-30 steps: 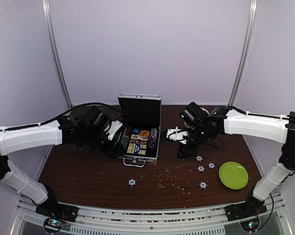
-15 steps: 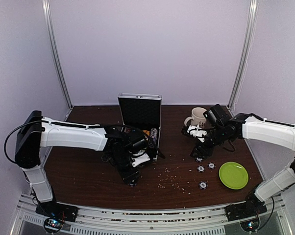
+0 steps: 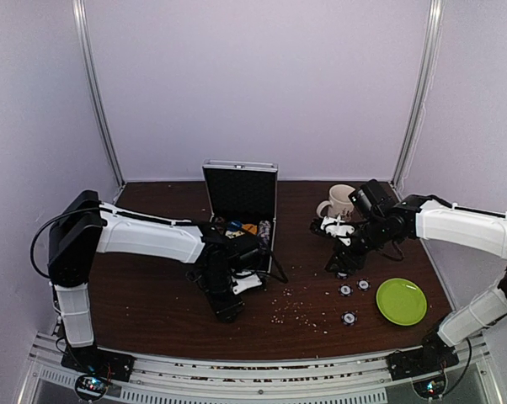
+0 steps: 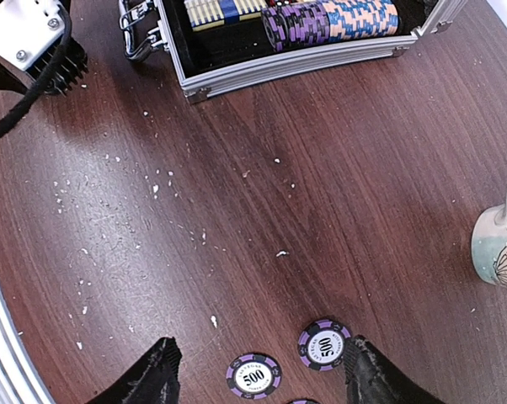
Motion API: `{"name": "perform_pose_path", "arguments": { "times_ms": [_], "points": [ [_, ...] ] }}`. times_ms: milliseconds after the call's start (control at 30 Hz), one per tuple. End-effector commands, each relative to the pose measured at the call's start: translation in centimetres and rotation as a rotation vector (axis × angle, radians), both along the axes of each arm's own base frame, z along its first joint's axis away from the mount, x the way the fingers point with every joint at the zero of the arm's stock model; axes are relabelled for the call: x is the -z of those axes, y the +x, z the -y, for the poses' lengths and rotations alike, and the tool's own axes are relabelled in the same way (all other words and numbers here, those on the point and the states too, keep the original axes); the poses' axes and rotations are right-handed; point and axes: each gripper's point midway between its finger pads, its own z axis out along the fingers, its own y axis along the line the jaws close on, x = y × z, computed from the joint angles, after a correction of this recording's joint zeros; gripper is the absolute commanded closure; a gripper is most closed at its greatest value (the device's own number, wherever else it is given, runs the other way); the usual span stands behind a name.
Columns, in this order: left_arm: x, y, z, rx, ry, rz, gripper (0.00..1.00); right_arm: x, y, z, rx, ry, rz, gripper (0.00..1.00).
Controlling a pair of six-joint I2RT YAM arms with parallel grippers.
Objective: Pack up texas hold em set
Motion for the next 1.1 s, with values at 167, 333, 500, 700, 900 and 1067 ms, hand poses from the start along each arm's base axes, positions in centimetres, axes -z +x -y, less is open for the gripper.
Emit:
{"name": "perform_pose_path", "arguments": {
  "times_ms": [167, 333, 500, 700, 900, 1067],
  "points": [
    [0.9, 0.7, -0.2, 0.010, 0.039, 0.018, 0.55, 0.7, -0.2, -0.1, -0.015, -0.003, -0.027, 0.33],
    [0.9, 0.9, -0.2, 0.006, 0.040, 0.026, 0.60, 0.9, -0.2, -0.1, -0.016, -0.007, -0.029, 0.33],
    [1.4, 0.9, -0.1, 0.006, 0.044, 0.025, 0.57, 1.1, -0.2, -0.1, -0.017, -0.012, -0.034, 0.32],
    [1.2, 1.1, -0.2, 0.004, 0.056, 0.037, 0.67, 1.2, -0.2, 0.0, -0.013, -0.016, -0.038, 0.32],
    [-4.8, 2.5, 2.3, -0.007, -0.087, 0.110, 0.69, 1.2, 0.0, 0.2, 0.001, -0.011, -0.044, 0.32],
    [-8.3, 5.7, 5.3, -0.063, -0.212, 0.231, 0.69, 1.1, 0.3, 0.5, 0.015, -0.007, -0.045, 0.32]
  ]
}}
